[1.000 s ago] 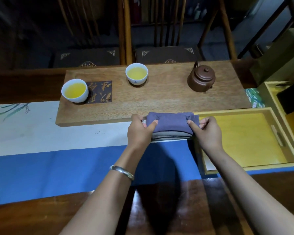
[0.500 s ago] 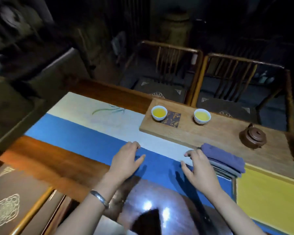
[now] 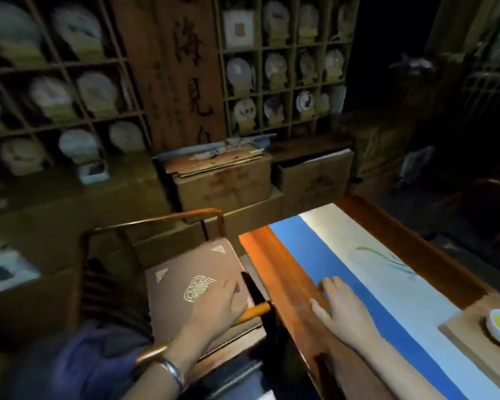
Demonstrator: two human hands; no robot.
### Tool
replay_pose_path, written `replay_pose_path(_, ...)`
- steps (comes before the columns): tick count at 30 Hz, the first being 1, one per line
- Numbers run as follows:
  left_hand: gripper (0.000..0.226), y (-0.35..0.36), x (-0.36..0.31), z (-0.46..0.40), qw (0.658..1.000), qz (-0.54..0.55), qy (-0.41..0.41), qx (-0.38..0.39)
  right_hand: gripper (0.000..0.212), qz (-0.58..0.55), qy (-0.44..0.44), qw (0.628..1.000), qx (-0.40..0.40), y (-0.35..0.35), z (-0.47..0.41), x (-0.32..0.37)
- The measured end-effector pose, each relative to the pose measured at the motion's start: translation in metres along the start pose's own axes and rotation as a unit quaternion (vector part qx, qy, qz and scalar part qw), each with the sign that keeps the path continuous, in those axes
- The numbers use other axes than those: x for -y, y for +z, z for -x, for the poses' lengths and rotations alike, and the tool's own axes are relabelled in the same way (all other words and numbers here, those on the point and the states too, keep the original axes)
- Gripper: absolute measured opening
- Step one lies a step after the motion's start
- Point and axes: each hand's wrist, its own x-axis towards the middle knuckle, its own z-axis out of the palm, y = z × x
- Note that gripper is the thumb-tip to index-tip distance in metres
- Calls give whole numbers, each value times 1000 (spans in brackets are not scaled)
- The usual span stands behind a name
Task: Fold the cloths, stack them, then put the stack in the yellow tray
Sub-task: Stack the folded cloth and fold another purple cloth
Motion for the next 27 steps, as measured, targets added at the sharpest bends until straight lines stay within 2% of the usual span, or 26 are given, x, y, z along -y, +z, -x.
replay_pose_path(6, 37, -26, 78, 90, 978, 6, -207, -27, 28, -42, -190, 978, 78, 43, -41, 116)
replay_pose_path(10, 16, -25, 105, 155, 954, 51, -288, -68, 31, -55, -276, 945, 164, 77, -37, 179)
replay_pose_path(16, 37, -22, 145, 230, 895, 70, -432, -90, 31, -29, -368, 898, 240, 130, -24, 254)
replay_pose_path(19, 36, -25, 168, 247, 864, 80, -481, -123, 36, -8, -391, 877, 279, 155, -26, 289)
replay_pose_path(21, 33, -27, 189, 251, 849, 90, -500, -148, 31, -14, -401, 866, 298, 170, -33, 313)
replay_pose_path(27, 32, -31, 276, 238, 855, 127, -489, -116, 26, -5, -404, 862, 305, 210, -70, 394)
